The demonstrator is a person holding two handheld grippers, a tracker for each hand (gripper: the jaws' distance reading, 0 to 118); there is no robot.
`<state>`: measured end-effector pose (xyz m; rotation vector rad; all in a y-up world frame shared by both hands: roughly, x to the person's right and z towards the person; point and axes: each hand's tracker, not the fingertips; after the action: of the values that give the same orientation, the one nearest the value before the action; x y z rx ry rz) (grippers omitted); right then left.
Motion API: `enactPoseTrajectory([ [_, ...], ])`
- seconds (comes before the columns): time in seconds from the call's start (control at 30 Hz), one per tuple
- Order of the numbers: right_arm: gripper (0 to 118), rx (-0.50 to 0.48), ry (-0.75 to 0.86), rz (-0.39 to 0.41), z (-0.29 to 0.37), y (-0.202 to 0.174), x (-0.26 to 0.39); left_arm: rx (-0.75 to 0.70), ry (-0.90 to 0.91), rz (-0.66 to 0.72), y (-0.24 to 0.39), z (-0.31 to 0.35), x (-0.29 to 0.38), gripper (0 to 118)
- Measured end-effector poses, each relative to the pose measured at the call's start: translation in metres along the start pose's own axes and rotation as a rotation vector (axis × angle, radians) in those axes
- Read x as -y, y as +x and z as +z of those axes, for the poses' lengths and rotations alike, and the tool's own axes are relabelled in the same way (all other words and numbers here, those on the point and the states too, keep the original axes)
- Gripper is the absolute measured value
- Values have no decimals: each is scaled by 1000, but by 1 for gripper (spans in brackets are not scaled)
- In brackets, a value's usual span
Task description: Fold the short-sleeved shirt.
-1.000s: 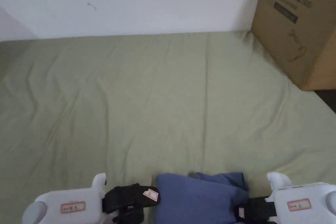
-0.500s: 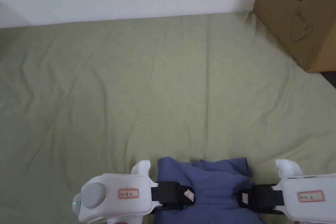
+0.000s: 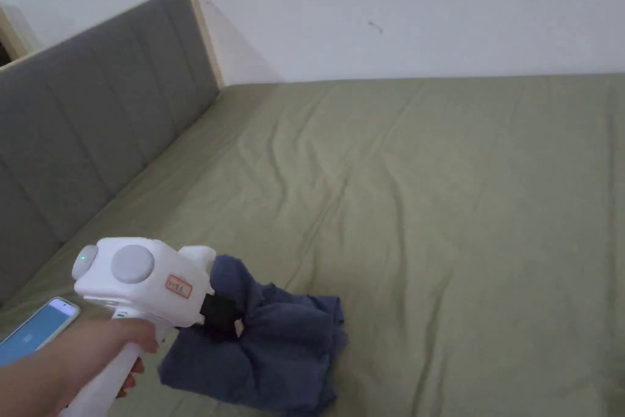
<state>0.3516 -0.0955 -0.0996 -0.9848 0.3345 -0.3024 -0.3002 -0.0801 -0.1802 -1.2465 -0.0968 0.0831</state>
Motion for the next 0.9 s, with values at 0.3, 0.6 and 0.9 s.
enactPoseTrajectory([
  [0.3, 5, 16, -22, 28, -13, -16, -4, -489, -17, -18, -70, -8, -11, 76],
  [0.6, 5, 71, 30, 171, 3, -31, -5, -313, 260, 135, -41, 44, -1, 118],
  [0.9, 5, 36, 241, 123, 60, -38, 2, 168, 619, 45, 171, 77, 82, 2],
])
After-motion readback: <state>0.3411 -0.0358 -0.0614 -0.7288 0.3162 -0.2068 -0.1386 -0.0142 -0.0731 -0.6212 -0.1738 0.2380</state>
